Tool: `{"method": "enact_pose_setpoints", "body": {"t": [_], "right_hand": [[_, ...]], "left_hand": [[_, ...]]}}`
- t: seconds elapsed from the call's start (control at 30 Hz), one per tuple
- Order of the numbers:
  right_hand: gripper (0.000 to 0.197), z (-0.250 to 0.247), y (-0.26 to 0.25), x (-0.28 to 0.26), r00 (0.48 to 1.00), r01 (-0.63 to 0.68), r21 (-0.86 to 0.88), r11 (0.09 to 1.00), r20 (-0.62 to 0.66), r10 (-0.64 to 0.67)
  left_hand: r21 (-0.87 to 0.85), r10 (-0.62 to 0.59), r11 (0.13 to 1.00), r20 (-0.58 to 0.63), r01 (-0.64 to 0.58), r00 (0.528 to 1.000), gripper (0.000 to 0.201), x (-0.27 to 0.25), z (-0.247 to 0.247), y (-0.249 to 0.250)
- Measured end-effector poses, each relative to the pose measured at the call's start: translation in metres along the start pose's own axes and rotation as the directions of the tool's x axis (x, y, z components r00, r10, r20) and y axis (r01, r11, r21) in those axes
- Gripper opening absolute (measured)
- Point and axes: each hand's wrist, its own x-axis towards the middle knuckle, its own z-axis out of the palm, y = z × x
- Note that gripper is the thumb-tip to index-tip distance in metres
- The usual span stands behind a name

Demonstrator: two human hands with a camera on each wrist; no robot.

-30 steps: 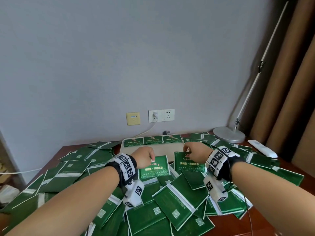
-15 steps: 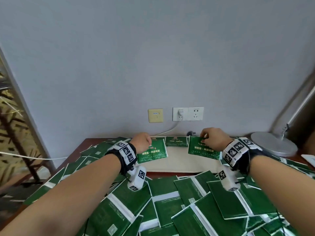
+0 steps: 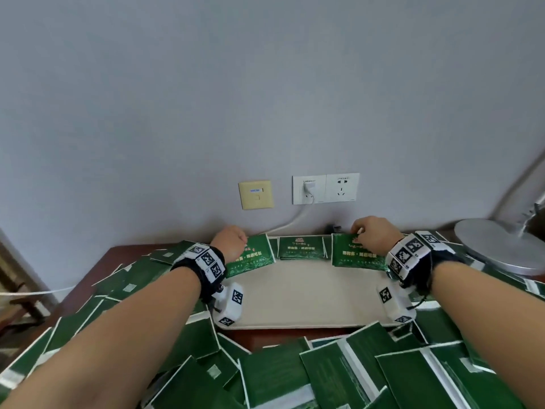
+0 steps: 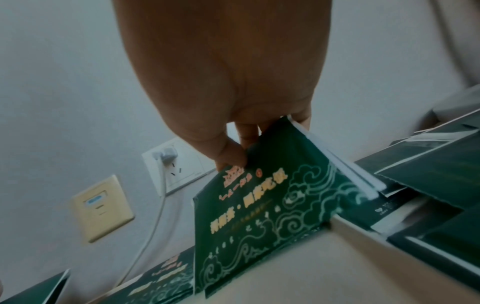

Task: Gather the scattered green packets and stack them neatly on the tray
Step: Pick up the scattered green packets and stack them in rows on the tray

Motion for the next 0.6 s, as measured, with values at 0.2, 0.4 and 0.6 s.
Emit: {"method": "enact_pose_setpoints", "body": {"t": [0.2, 0.4, 0.6], "right_hand": [[0.032, 0.012, 0.013, 0.033, 1.000, -0.006, 0.008, 1.000, 0.022, 0.006], [0.038, 0.023, 0.015, 0.053, 0.998, -0.025, 0.003, 1.000, 0.062, 0.024], [0.035, 0.032, 0.017, 0.054, 0.998, -0.021, -0.025, 0.999, 0.062, 0.023]], "left_hand": [[0.010, -0.001, 1.000, -0.001, 0.001, 1.000, 0.029, 0.028, 0.007, -0.003], [0.047, -0.005, 0.999, 0.038, 0.003, 0.999, 0.028, 0.040, 0.017, -0.003], [0.093, -0.032, 0.995, 0.049, 0.027, 0.998, 0.029, 0.047, 0.029, -0.004]]}}
